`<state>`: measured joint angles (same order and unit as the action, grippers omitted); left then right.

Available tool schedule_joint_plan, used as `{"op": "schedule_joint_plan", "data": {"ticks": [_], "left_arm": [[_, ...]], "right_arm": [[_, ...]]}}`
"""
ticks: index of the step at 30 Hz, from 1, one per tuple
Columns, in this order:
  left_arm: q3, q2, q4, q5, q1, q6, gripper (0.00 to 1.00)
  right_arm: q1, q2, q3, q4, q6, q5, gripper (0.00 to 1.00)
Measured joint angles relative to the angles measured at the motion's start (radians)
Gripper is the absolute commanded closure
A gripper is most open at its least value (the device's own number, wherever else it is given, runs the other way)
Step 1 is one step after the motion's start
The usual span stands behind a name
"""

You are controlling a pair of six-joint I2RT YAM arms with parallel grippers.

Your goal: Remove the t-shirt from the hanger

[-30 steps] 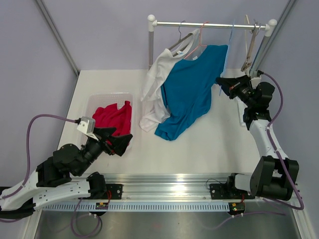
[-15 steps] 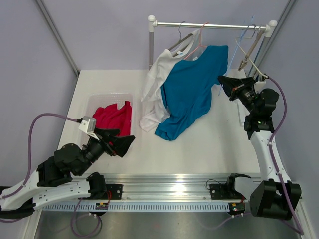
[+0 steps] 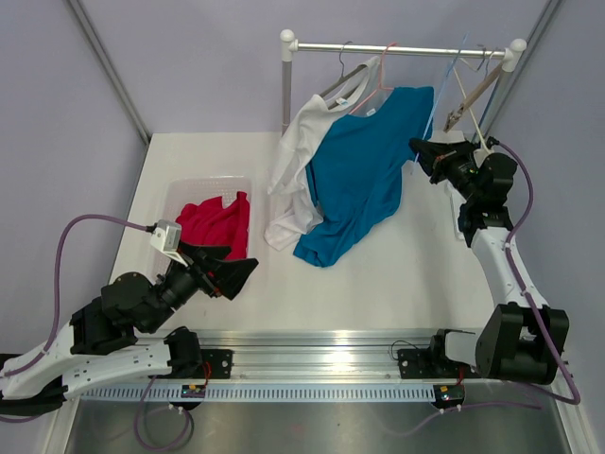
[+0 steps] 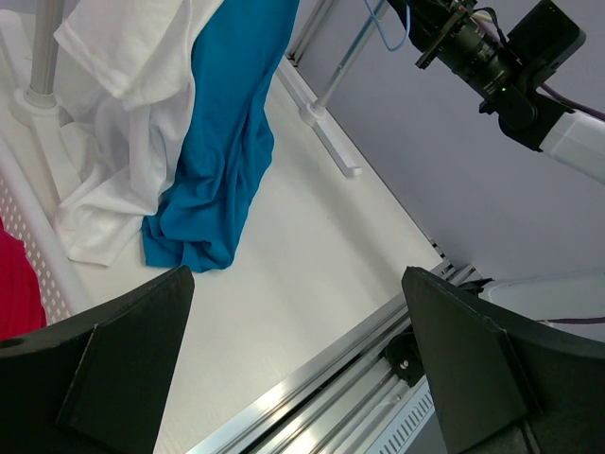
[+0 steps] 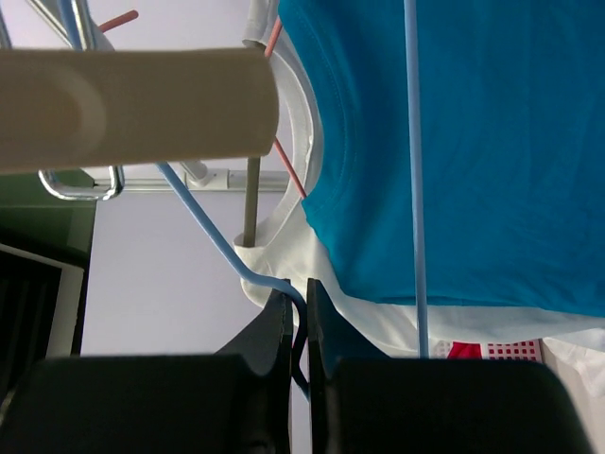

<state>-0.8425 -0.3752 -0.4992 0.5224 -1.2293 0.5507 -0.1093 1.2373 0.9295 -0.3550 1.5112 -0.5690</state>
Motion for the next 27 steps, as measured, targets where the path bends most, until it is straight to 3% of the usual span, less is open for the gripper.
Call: {"op": "schedule_joint_plan", "data": {"ticks": [5,10,11,15,16,20,27], "left_arm": [[0.000,0.000,0.006,-0.003,0.000,0.000,0.01],[0.002,-0.001,0.009,-0.004,0.000,0.001,0.01],[0.002,-0.002,0.011,-0.005,0.000,0.002,0.01],[0.002,-0.011,0.023,-0.005,0.000,0.000,0.01],[0.002,-0.014,0.023,-0.007,0.000,0.000,0.01],[0.002,-0.019,0.023,-0.008,0.000,-0.007,0.01],[0.000,-0.018,0.021,-0.006,0.000,-0.047,0.01]], "right_arm": [[0.004,0.062,0.017,-0.008,0.001,-0.001,1.00],[0.005,0.111,0.018,-0.027,0.002,-0.017,0.90],[0.005,0.113,0.018,-0.029,0.002,-0.018,0.86],[0.005,0.093,0.018,-0.016,-0.023,-0.015,0.52],[0.005,0.077,0.018,0.000,-0.042,-0.014,0.37],[0.007,-0.052,0.021,0.124,-0.161,0.017,0.16],[0.011,-0.396,0.048,0.429,-0.434,0.134,0.12]]}}
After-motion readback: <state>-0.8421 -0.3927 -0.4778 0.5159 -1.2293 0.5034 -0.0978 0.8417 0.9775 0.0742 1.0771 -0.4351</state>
